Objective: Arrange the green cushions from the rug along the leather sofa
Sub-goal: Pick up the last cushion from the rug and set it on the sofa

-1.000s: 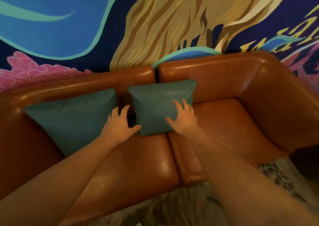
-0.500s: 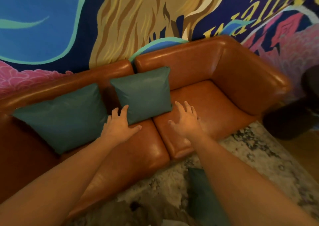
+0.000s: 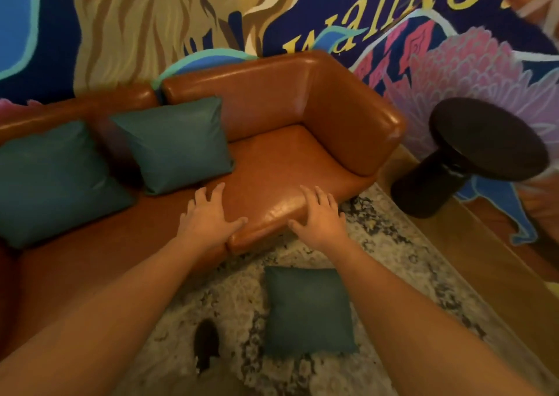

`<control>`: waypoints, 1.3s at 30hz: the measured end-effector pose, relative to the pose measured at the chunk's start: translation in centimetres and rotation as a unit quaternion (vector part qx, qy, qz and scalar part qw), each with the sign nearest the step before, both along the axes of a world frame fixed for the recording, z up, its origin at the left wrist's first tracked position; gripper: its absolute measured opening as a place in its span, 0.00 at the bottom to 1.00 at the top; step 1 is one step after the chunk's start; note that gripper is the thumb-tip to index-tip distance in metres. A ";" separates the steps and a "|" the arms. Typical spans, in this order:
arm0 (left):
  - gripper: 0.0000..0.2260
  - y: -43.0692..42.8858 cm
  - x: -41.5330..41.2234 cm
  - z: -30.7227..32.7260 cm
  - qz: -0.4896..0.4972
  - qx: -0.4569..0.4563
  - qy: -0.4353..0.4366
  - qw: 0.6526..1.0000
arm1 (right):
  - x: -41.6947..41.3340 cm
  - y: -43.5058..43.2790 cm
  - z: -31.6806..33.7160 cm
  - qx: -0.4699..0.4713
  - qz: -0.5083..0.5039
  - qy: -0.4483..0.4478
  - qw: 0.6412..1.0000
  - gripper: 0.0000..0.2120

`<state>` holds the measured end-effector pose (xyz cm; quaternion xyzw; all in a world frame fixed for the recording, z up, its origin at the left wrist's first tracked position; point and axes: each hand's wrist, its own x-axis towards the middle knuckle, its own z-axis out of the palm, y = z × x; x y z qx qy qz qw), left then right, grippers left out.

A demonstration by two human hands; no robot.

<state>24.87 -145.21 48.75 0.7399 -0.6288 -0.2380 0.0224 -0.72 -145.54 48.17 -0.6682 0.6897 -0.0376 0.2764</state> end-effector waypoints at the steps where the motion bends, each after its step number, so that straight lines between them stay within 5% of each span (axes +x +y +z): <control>1: 0.47 0.4 -1.2 -0.1 -0.003 0.001 0.001 1.000 | -1.2 0.4 -0.1 0.002 -0.001 0.003 1.000 0.41; 18: 0.49 -3.3 -14.1 -2.0 -0.083 0.031 0.000 0.996 | -13.9 -1.2 -3.2 0.029 -0.073 0.023 0.997 0.43; 39: 0.49 2.0 -31.4 -8.0 0.048 0.086 -0.046 0.994 | -28.1 -1.7 -9.2 0.057 0.035 0.049 0.997 0.49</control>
